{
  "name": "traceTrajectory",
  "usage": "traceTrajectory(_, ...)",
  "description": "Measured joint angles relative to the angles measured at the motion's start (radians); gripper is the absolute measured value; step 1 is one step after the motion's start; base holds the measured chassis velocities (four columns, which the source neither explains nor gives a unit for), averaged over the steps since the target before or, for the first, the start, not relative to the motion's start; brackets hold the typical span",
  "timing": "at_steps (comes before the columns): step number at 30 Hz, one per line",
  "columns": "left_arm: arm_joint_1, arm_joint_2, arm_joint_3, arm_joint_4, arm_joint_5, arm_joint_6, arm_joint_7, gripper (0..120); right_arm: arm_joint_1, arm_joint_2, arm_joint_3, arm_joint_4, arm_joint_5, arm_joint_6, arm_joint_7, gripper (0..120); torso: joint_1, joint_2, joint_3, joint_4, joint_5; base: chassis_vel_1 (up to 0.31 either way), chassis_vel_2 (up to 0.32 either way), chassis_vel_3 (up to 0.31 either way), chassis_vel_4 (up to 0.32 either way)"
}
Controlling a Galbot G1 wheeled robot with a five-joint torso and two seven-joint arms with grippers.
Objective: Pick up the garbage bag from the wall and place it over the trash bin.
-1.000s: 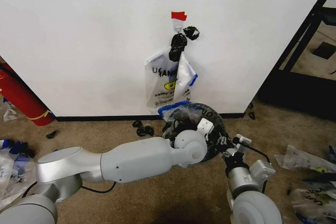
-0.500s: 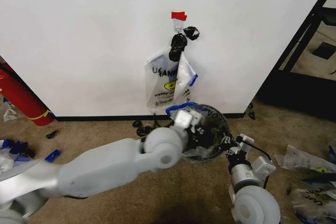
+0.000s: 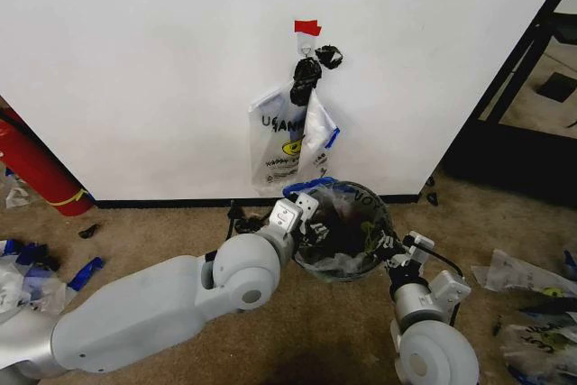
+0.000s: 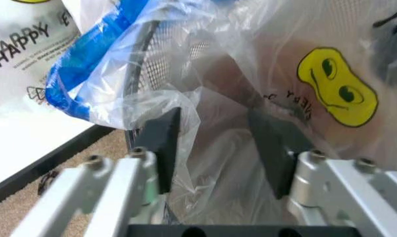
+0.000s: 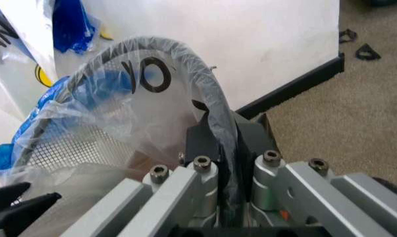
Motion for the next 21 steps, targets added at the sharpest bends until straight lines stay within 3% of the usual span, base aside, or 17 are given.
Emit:
traceTrajectory(2,0.0,-0.002,0.002,0.004,0.002,0.0,0.001,37,0.0,-0.001,0.001,0.002,0.001,0.0,0.0,1,0.0,0.0,0.0,0.0,0.0,0.0,0.0,0.0,0.0)
traceTrajectory(12,0.004,0.013,0.01,0.026,0.084,0.011,-0.007,0,0.004,0.0,-0.005,0.021,0.039,-0.009,0.003,1,0.0,0.0,0.0,0.0001,0.0,0.0,0.0,0.0,0.0)
traceTrajectory(14,0.008,0.026,0.015,0.03,0.143,0.013,0.012,0,0.005,0.001,-0.009,0.023,0.04,-0.01,0.003,1,0.0,0.0,0.0,0.0003,-0.0001,0.0,0.0,0.0,0.0)
traceTrajectory(21,0.014,0.043,-0.002,0.005,0.142,-0.011,0.021,0,0.002,0.003,-0.009,0.024,0.037,-0.01,0.002,1,0.0,0.0,0.0,0.0,0.0,0.0,0.0,0.0,0.0)
